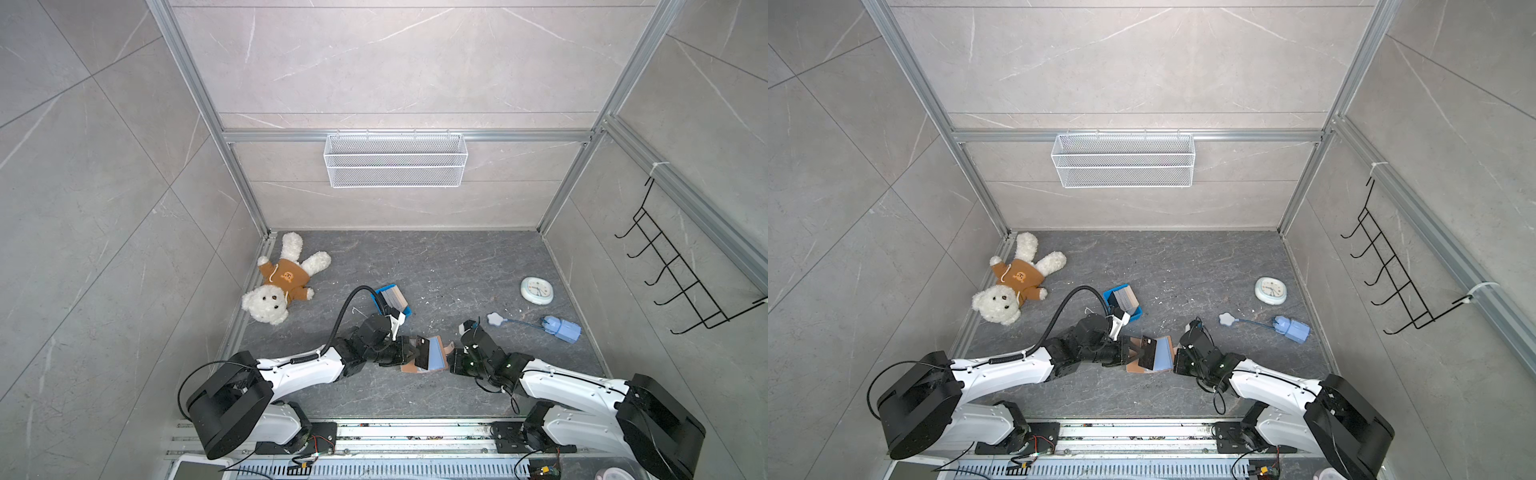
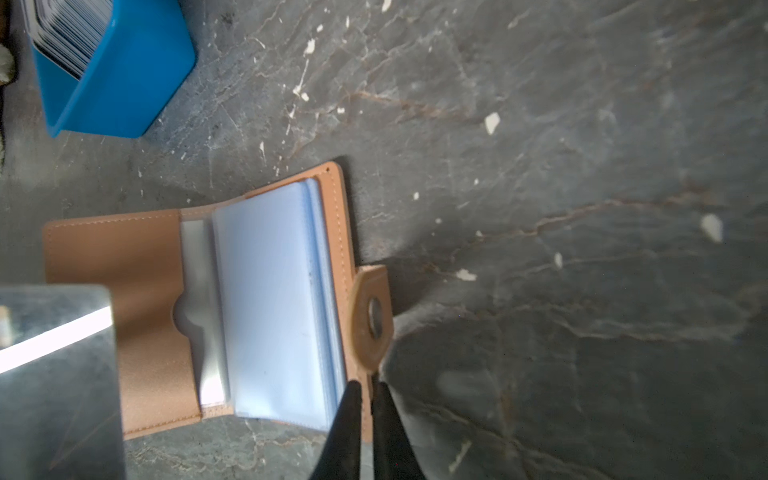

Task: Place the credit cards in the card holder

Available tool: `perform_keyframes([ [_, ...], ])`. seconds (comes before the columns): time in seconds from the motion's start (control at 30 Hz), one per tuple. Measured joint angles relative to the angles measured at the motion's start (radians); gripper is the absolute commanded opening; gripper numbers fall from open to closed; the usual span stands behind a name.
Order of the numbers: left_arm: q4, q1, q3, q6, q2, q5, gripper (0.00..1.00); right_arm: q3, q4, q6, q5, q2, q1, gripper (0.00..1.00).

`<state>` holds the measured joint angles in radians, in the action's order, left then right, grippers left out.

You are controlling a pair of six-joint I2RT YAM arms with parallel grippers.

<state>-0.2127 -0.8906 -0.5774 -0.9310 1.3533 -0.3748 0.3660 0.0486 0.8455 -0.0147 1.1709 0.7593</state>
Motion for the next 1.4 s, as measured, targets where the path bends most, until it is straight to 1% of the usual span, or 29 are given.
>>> perform_keyframes([
  [0.33,-0.001,0.000,0.004,0.000,0.018,0.003,0.00,-0.002,-0.054,0.003,-0.011,0.058,0.006,0.12],
  [0.93,0.008,0.000,0.010,-0.023,0.073,0.008,0.00,-0.002,-0.092,0.015,-0.011,0.080,0.007,0.11],
  [1.23,0.026,0.010,0.021,-0.055,0.063,0.074,0.00,-0.001,-0.098,0.015,-0.011,0.085,0.009,0.11],
  [1.4,0.003,0.014,0.050,-0.097,0.055,0.100,0.00,0.000,-0.098,0.015,-0.011,0.087,0.009,0.11],
])
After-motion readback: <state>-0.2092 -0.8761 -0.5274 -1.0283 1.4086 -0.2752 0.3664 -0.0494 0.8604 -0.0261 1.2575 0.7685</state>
